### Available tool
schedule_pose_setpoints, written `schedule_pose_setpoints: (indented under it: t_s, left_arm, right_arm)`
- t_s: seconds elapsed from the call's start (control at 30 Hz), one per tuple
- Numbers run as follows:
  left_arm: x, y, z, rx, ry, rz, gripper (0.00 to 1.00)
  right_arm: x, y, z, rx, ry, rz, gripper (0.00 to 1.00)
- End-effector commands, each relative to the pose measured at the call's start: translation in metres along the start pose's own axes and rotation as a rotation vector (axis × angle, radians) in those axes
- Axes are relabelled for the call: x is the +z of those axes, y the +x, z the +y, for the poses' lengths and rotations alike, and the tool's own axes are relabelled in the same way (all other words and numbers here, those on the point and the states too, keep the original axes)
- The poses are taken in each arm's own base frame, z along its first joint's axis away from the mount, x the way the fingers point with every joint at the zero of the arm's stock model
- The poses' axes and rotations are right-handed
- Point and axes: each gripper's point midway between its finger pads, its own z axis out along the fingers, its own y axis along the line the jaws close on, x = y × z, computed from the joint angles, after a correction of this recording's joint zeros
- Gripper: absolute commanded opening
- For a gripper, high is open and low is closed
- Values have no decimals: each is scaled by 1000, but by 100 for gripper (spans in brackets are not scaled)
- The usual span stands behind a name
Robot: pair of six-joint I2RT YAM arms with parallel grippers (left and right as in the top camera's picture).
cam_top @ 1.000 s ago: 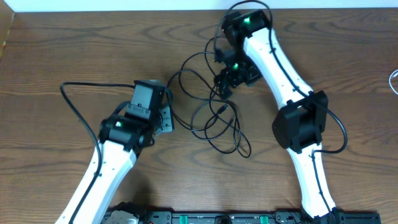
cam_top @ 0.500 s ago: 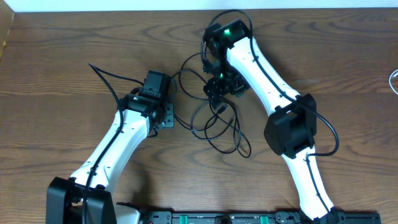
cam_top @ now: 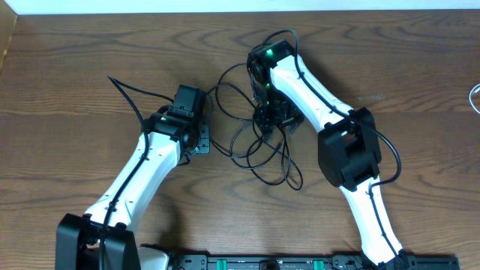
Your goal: Untangle cables
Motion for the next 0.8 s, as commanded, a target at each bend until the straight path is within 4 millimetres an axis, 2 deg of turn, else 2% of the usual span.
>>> schedule_pose_setpoints:
  t_s: [0.0, 0.03, 0.07, 0.2, 0.27, 0.33, 0.4, 0.53, 0.57, 0.67, 0.77]
  left_arm:
    - [-1, -2, 3, 8, -12, -7, 52]
    - [-1, -2, 3, 8, -12, -7, 52]
    - [-1, -2, 3, 9, -12, -7, 52]
    - [-1, -2, 3, 8, -12, -7, 52]
    - [-1, -2, 3, 9, -12, -7, 52]
    - [-1, -2, 3, 9, -9, -6, 52]
    - [-1, -1, -1, 8, 9, -1, 52]
    - [-1, 2, -11, 9, 72, 15, 52]
    - [-2, 2, -14, 9, 90, 17, 52]
    - [-4, 0, -32, 18, 187, 15, 52]
    - [-12, -5, -60, 69, 352, -3, 52]
  right_arm:
    - [-10, 1, -3, 21, 21, -37, 35]
    - [-10, 0, -2, 20, 20, -41, 8]
    - [-11, -1, -2, 21, 19, -47, 1]
    - [-17, -6, -3, 32, 12, -80, 1]
    - [-28, -9, -5, 35, 7, -116, 1]
    - [-48, -13, -9, 43, -1, -174, 1]
    - [-79, -16, -15, 51, -15, -263, 1]
    - [-160, -11, -36, 93, -46, -488, 1]
    - [-187, -5, -45, 109, -53, -566, 1]
    - [-246, 15, -62, 139, -76, -741, 1]
    - [-298, 47, -66, 98, -106, -904, 1]
